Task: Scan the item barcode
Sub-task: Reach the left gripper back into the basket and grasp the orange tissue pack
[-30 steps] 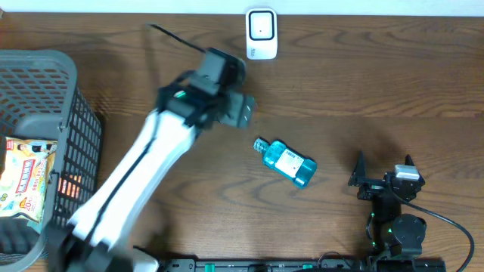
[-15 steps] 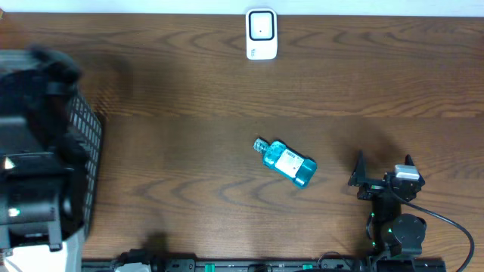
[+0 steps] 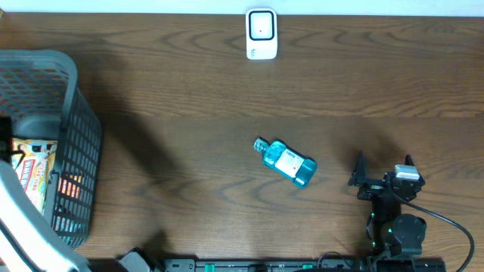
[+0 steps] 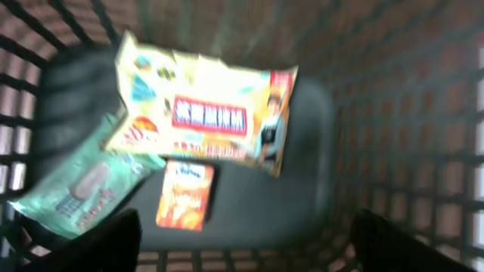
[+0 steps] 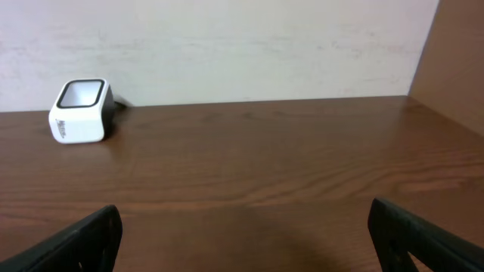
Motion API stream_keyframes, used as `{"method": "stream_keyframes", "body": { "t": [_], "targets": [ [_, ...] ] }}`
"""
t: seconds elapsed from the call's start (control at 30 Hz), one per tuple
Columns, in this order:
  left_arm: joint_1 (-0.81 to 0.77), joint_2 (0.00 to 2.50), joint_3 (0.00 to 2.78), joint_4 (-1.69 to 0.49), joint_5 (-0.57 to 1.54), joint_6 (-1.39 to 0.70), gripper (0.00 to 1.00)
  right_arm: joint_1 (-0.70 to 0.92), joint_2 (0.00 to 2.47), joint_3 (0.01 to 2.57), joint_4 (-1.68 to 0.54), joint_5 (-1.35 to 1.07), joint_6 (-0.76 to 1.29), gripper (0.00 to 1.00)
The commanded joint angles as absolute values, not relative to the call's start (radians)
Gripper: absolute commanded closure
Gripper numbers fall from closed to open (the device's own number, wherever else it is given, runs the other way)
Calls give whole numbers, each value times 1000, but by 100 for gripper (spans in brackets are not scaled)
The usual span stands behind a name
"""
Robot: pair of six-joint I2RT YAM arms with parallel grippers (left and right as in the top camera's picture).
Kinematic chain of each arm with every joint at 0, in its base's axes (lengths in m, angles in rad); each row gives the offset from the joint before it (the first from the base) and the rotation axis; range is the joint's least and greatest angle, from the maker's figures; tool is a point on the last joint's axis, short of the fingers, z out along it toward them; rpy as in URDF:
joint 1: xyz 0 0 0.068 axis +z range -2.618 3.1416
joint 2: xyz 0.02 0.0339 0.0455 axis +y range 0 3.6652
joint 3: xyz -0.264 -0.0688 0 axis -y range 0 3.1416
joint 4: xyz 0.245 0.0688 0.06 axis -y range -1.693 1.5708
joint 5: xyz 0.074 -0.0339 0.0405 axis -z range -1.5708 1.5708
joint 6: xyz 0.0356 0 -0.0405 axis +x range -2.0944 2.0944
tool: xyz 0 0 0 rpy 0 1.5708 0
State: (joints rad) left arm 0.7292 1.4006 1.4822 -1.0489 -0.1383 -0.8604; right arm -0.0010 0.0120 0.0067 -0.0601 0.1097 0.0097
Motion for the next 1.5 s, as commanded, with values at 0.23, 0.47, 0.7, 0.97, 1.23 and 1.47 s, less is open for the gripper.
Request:
{"method": "stream_keyframes", "body": {
  "t": [0.23,0.47,0.7,0.97,1.23,1.47],
  "targets": [
    [725,1649,1481,-1105,-37,-793,18,-8,7,6,-63,121,-5,1],
    [709,1788,1481,-1129,-37,-735,33,-8,7,6,-63,121,-5,1],
    [690,1899,1476,-1132,-37,-725,33,-8,7,6,-63,121,-5,1],
    [690,1989,1475,-1142,-41,-710,33,-8,7,6,-63,121,-5,1],
    [690,2037,1423,-1118,-45,-710,53,-8,7,6,-63,121,-5,1],
    [690,2037,1344,-1087,-64,-711,92,-8,7,6,-63,121,-5,1]
  ]
}}
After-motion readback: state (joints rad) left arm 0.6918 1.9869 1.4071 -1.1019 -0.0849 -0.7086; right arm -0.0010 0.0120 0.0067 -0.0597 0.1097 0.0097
